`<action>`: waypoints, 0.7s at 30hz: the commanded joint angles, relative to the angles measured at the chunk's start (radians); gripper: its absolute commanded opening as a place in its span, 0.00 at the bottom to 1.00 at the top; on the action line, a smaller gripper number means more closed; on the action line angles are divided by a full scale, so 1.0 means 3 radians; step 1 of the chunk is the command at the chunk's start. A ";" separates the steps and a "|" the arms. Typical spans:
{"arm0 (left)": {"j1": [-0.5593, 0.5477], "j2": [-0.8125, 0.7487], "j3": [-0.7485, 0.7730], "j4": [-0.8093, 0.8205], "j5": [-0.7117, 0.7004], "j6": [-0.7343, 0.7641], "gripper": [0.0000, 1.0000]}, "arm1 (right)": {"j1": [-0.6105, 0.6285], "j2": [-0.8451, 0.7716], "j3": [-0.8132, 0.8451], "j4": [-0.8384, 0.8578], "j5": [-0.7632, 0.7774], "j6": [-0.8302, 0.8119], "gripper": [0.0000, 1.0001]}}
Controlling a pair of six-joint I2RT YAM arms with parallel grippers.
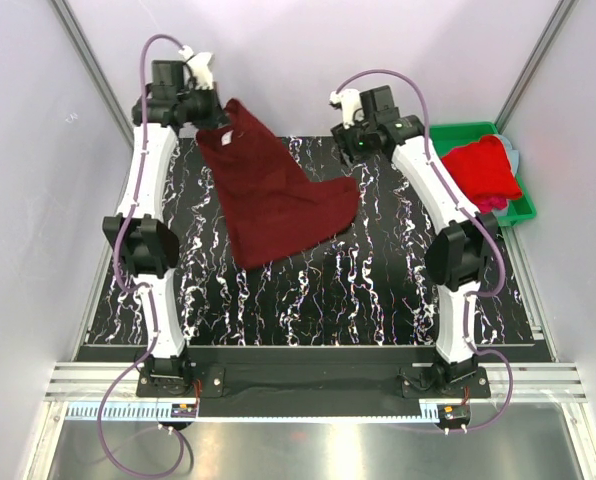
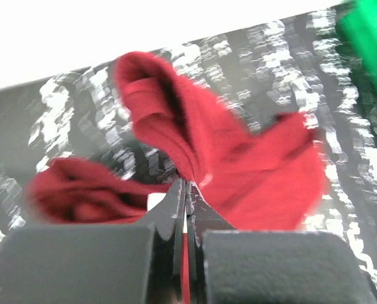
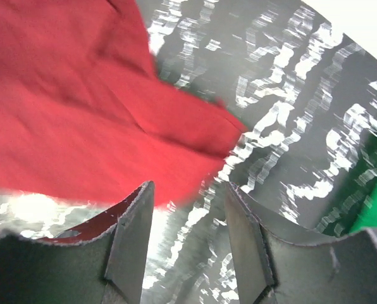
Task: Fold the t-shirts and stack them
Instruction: Flatten the tshirt out
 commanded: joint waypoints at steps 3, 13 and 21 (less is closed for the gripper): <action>-0.0651 -0.0215 0.0123 0.0277 0.0323 -0.0115 0.00 | -0.0202 -0.0471 -0.0129 0.0208 0.0320 0.0019 0.55; -0.1399 -0.0246 -0.0261 0.0139 0.0640 -0.0135 0.37 | -0.0463 -0.0880 -0.0533 0.0239 0.0351 0.0059 0.55; -0.1006 -0.0783 -0.0572 0.0037 -0.0367 0.0105 0.62 | -0.0478 -0.1120 -0.0620 -0.0057 -0.0424 -0.0099 0.56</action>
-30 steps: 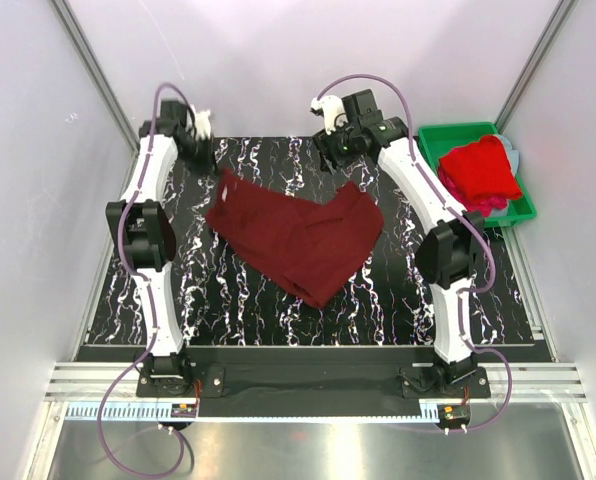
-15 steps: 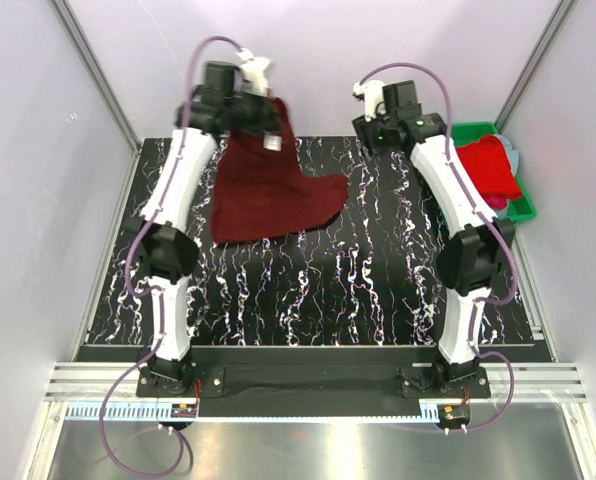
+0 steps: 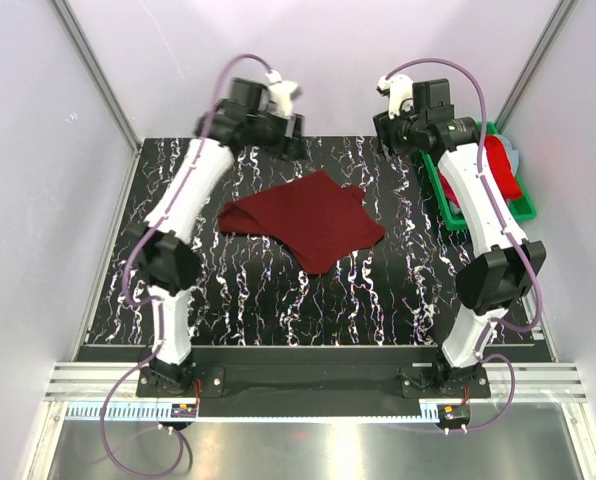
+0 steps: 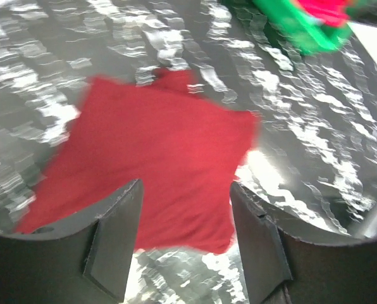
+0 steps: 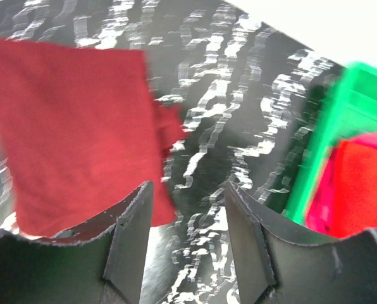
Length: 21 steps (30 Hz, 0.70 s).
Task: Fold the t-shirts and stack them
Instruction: Flatten the tshirt out
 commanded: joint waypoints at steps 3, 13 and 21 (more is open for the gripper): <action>0.0568 -0.0805 -0.0623 -0.0026 -0.0390 0.0114 0.59 | 0.0152 -0.0238 -0.0130 -0.0502 -0.1173 -0.0291 0.57; 0.1079 -0.1491 -0.1709 0.0153 -0.0446 0.0022 0.58 | 0.1266 0.0114 -0.0979 -0.0314 -0.0796 -0.1181 0.64; 0.1202 -0.1670 -0.1878 0.0143 -0.0411 -0.0019 0.58 | 0.1631 0.0758 -0.0810 -0.0192 -0.0529 -0.1203 0.64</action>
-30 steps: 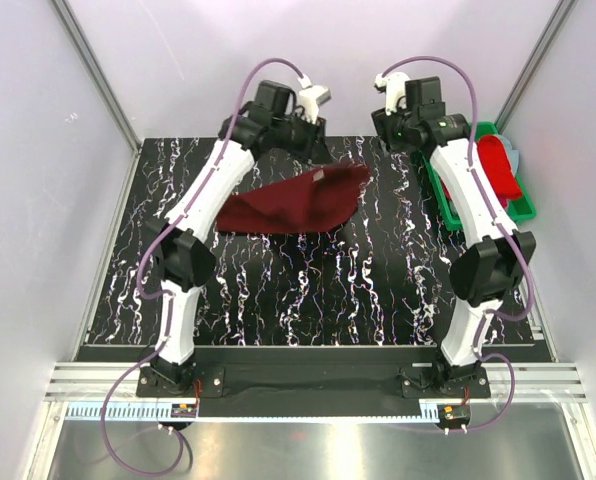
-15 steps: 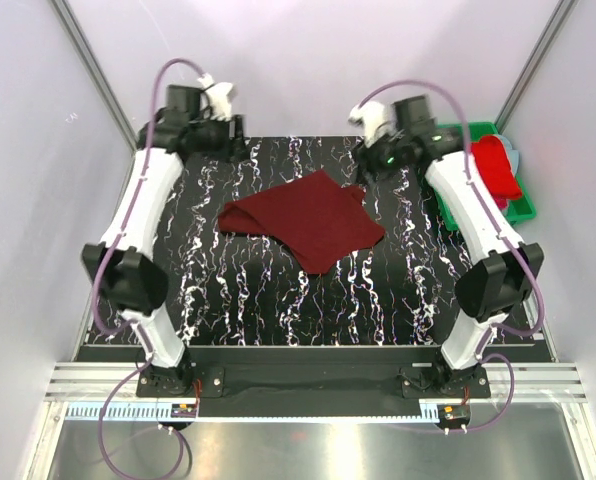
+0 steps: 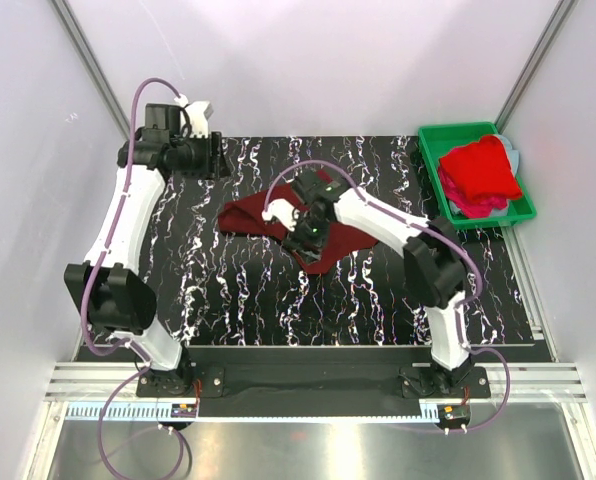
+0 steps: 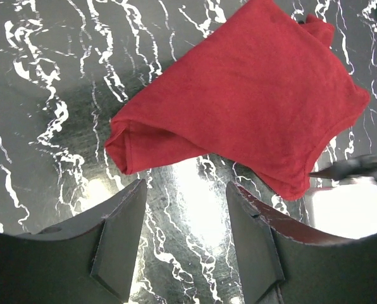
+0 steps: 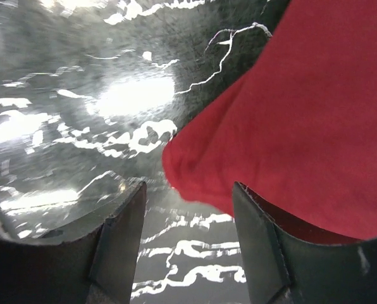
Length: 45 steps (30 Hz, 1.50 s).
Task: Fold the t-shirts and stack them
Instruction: Flatten the tshirt out
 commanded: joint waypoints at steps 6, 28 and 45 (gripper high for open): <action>0.0125 -0.0319 -0.0271 0.0142 -0.0037 -0.0082 0.59 | 0.0105 0.0381 0.0187 0.0326 0.0401 -0.0012 0.65; 0.0248 -0.0278 -0.0205 0.0137 -0.0185 0.0005 0.77 | -0.0074 0.0187 0.1806 0.0016 0.0709 0.0224 0.00; 0.0310 -0.0457 -0.0164 0.0218 -0.0732 -0.0087 0.77 | 0.0070 -0.0211 0.2816 -0.0052 -0.0626 0.0904 0.00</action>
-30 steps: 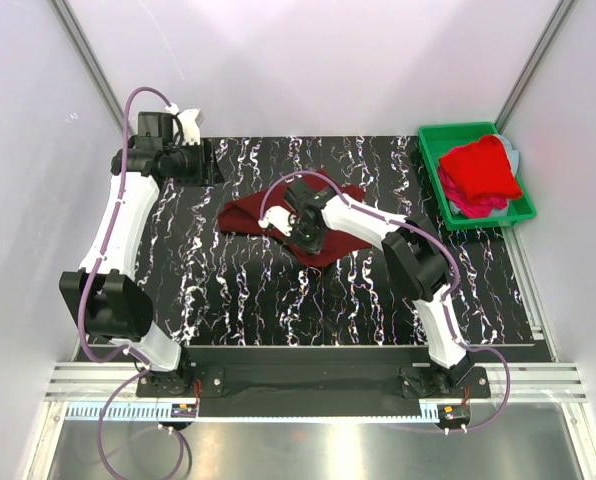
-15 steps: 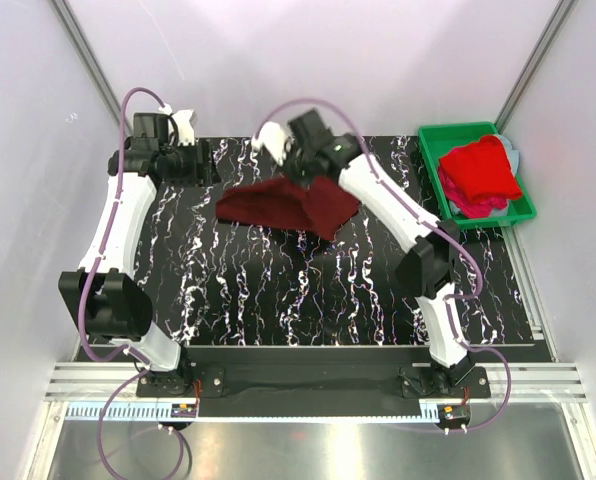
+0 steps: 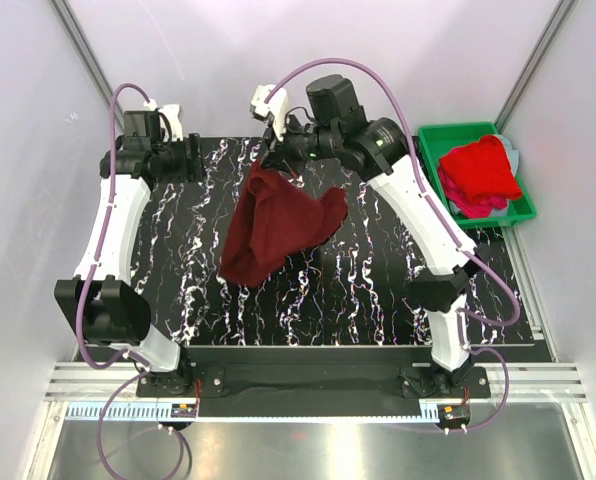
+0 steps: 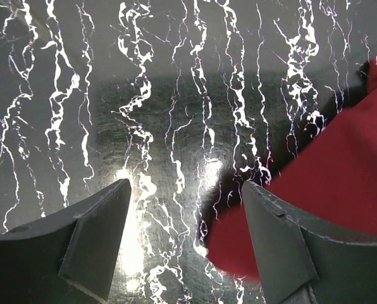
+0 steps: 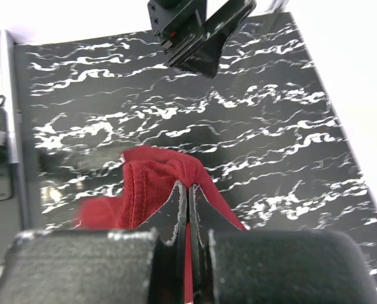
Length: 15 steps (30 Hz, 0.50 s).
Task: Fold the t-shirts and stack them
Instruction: Flatten the tshirt out
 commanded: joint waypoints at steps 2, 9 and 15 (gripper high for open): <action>0.0021 -0.0157 0.0134 0.0126 -0.0093 -0.0026 0.77 | -0.0255 -0.0271 -0.0238 0.0316 -0.0139 0.0324 0.00; 0.0016 -0.0157 0.0114 0.0126 -0.0037 -0.0021 0.77 | -0.1103 0.0209 -0.0427 0.0265 -0.0154 0.0682 0.00; 0.0021 -0.0223 0.0007 0.0039 0.0524 0.0066 0.76 | -0.1773 0.0776 -0.0577 0.0128 0.0025 0.0351 0.00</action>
